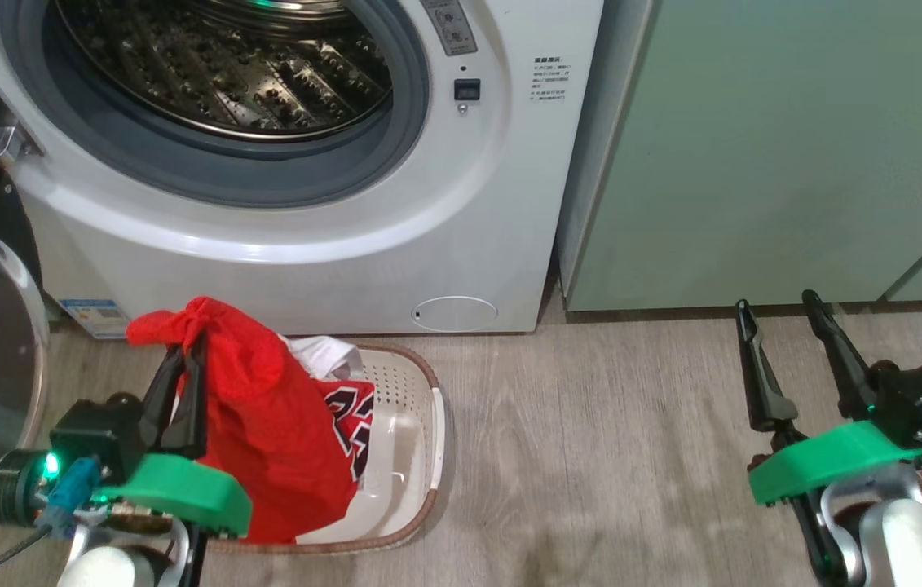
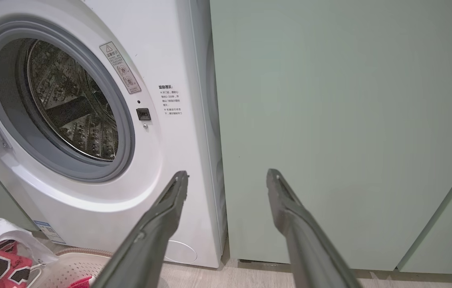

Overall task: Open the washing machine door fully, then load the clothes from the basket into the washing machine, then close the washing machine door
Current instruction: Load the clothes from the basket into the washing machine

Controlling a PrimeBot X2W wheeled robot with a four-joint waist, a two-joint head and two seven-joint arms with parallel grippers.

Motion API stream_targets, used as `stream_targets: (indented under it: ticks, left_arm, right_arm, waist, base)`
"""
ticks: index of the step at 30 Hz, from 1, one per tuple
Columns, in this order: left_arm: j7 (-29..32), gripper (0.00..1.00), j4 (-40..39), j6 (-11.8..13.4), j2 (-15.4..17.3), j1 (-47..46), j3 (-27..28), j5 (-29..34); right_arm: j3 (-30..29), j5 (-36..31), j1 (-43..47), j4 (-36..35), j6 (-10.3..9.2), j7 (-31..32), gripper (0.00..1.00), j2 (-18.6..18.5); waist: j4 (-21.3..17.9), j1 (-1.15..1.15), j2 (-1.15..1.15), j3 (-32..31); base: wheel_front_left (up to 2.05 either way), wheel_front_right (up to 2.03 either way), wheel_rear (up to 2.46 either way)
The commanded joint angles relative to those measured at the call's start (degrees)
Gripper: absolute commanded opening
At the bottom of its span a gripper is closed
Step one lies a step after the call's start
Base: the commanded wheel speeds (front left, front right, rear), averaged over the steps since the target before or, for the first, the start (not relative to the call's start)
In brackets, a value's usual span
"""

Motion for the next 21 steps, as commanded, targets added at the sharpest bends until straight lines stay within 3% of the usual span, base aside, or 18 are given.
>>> stream_targets:
  ticks: [1,21]
  left_arm:
    - [-0.19,0.00,-2.28,0.49,1.50,-2.01,2.27,0.58]
    - [0.21,0.00,-2.04,0.42,1.89,-5.13,1.96,-0.14]
  right_arm:
    - [1.45,0.19,-0.96,-2.10,0.00,0.20,1.00,0.02]
    - [2.41,0.56,-2.24,-2.75,0.00,-0.22,1.00,0.02]
  waist:
    - [0.03,0.01,0.00,0.08]
    - [-0.38,0.01,0.00,3.10]
  base:
    - [0.00,0.00,0.00]
    - [0.00,0.00,0.00]
